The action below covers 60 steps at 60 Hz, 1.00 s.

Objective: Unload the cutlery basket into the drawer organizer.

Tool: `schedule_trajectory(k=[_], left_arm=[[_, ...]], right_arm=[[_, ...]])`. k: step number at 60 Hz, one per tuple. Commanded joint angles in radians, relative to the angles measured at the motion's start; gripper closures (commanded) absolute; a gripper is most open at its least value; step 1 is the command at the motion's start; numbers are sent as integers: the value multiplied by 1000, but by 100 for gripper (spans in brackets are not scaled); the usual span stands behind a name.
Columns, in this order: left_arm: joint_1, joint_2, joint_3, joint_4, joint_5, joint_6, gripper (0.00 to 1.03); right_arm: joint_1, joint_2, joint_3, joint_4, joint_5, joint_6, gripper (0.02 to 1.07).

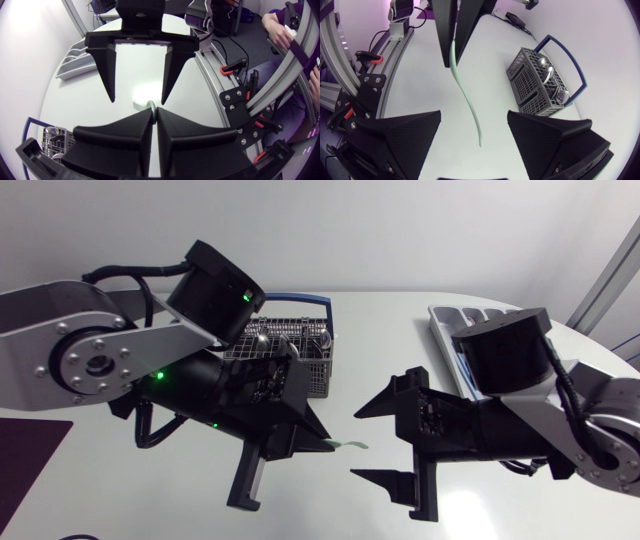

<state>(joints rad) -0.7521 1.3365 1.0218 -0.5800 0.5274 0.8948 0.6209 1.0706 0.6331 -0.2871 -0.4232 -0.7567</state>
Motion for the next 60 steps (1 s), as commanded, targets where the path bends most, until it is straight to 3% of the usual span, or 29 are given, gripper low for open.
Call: schedule_trajectory(k=[1,12,27,43,60], left_arm=[[14,24,9,-18,29,29,100],[20,49,27,-32,51,44,100],[30,90,54,-30,65,46,100],[37,113,89,-50,108,47,100],[37,133,106,-69,121,50,100]], right_arm=[[2,-12,-27,6,-12,-38,16],[-18,-11,-32,6,-42,-47,18],[-20,-41,-58,6,-58,-59,41],[-35,-46,-87,40,-69,-66,76],[-62,-49,-75,49,-75,-69,80]])
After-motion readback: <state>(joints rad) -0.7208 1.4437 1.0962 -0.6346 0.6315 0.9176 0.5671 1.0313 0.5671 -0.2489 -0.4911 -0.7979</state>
